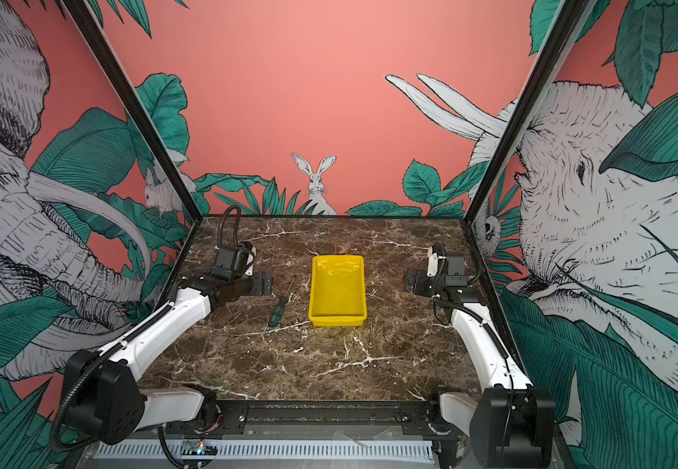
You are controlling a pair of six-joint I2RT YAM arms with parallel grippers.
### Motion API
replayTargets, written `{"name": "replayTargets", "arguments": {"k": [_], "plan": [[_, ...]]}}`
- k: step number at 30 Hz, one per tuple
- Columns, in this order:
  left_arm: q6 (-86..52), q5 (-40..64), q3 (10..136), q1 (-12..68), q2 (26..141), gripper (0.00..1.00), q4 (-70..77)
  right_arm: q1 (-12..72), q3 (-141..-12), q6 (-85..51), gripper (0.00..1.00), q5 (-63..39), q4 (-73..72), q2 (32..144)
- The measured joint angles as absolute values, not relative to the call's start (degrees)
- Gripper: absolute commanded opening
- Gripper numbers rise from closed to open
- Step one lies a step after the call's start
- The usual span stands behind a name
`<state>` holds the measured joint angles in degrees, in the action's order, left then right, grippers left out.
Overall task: Put the screwdriver in the bin
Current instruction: Pick up the screwdriver from the center of the table.
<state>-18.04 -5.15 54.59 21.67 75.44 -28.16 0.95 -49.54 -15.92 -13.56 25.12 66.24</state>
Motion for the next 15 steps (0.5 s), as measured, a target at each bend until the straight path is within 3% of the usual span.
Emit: {"name": "replayTargets", "arguments": {"k": [8, 15], "plan": [[-21.19, -2.59, 54.13, 25.08, 82.76, 0.88, -31.20, 0.97, -48.75, -16.60, 0.99, -24.97, 36.18, 64.34], [-21.82, -0.64, 53.89, 25.39, 88.51, 0.77, -31.44, 0.95, -44.80, -17.96, 0.99, -27.94, 38.46, 60.23]]}}
